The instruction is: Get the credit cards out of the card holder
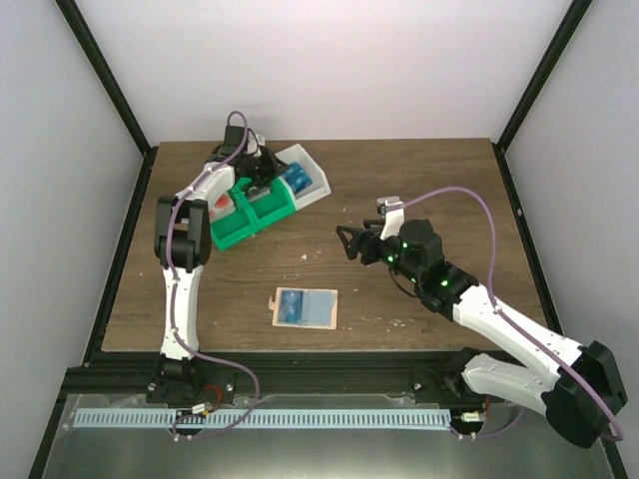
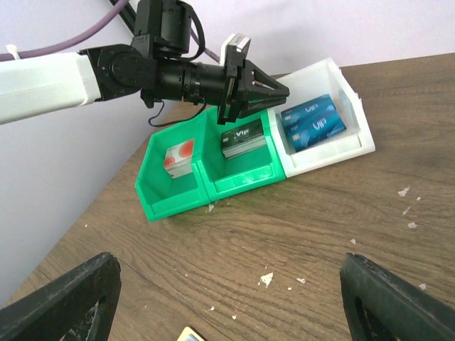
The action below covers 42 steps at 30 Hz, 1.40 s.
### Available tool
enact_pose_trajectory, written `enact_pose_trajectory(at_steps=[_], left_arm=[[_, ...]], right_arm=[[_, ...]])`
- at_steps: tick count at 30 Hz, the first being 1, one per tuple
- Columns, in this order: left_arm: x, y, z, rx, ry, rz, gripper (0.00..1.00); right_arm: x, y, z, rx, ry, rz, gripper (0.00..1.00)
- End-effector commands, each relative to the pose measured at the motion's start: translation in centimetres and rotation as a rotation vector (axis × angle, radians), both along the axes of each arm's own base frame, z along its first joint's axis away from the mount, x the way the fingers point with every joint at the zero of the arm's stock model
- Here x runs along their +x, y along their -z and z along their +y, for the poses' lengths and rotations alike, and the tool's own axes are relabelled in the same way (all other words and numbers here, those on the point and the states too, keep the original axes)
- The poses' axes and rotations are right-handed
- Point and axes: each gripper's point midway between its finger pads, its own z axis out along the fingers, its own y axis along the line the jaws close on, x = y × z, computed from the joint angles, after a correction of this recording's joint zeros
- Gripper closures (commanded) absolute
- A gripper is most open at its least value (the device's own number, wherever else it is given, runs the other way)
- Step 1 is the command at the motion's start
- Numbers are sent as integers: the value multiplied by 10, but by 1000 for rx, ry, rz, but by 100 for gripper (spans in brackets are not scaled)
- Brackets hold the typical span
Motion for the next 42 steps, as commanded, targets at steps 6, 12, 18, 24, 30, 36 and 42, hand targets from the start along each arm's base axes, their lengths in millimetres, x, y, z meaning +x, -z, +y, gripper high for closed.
enact_pose_trajectory(at_steps=[6,12,18,24,30,36,42], left_arm=[[5,-14,-2,-17,6,-31,87],[-11,-62,-9,-41,65,-141,77],[-43,-100,1,21,63,-214,61],[-94,-116,16,120,31,-246,29],[-168,-102,16,169,63,-227,20],[-245,-70,-3,145,169,-190,21],[-309,-47,-12,84,234,-169,25]], right_arm=[[-2,-6,-7,-8,14,-18,14],[-6,4,-7,-21,3,11,14],[-12,18,-6,-23,-16,58,13],[-25,33,-6,-19,-42,163,14],[-46,47,-5,51,-71,298,24],[-67,68,5,78,-118,394,34],[-87,92,20,74,-147,479,40]])
